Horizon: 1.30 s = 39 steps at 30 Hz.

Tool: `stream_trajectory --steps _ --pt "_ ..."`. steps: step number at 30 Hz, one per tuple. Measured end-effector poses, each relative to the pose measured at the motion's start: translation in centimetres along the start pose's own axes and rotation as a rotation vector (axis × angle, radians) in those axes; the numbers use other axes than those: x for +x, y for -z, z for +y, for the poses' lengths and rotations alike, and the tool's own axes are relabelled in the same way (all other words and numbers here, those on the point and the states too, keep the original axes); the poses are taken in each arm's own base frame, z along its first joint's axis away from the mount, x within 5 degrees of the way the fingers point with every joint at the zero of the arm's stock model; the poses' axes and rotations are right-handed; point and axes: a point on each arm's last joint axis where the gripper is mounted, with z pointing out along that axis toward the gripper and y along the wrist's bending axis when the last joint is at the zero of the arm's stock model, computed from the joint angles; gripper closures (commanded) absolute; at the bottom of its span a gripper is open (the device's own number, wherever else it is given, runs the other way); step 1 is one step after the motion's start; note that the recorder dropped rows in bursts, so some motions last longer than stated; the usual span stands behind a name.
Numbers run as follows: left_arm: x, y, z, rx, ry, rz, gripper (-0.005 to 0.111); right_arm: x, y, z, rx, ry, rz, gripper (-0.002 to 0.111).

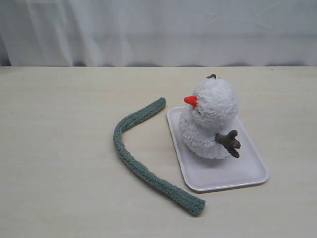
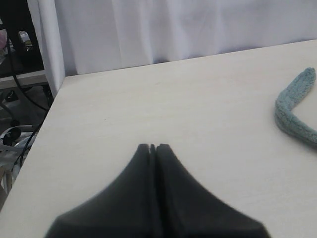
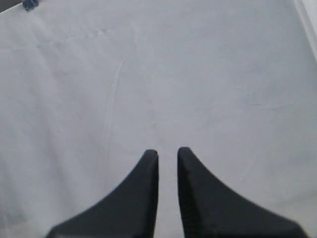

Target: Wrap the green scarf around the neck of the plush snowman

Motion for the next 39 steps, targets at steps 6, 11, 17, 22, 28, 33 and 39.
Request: stream_trajectory --steps 6,11,17,22,28,33,39 --pt "0.0 0.0 0.0 0.0 0.0 0.0 0.107 -3.6 -2.5 1.8 0.023 0.112 0.218 0.051" --pt "0.0 0.0 0.0 0.0 0.0 0.0 0.107 -5.5 -6.4 3.1 0.047 0.21 0.594 0.05" --pt "0.0 0.0 0.0 0.0 0.0 0.0 0.107 -5.3 -11.9 5.9 -0.204 0.176 0.872 0.05" --pt "0.0 0.0 0.0 0.0 0.0 0.0 0.107 -0.4 -15.4 6.2 -0.357 0.086 1.099 0.052" --pt "0.0 0.0 0.0 0.0 0.0 0.0 0.107 5.3 -16.5 9.0 -0.505 0.151 1.275 0.052" --pt "0.0 0.0 0.0 0.0 0.0 0.0 0.107 11.8 -16.3 13.0 -0.508 0.276 1.366 0.052" --pt "0.0 0.0 0.0 0.0 0.0 0.0 0.107 19.3 -16.0 14.8 -0.47 0.33 1.523 0.052"
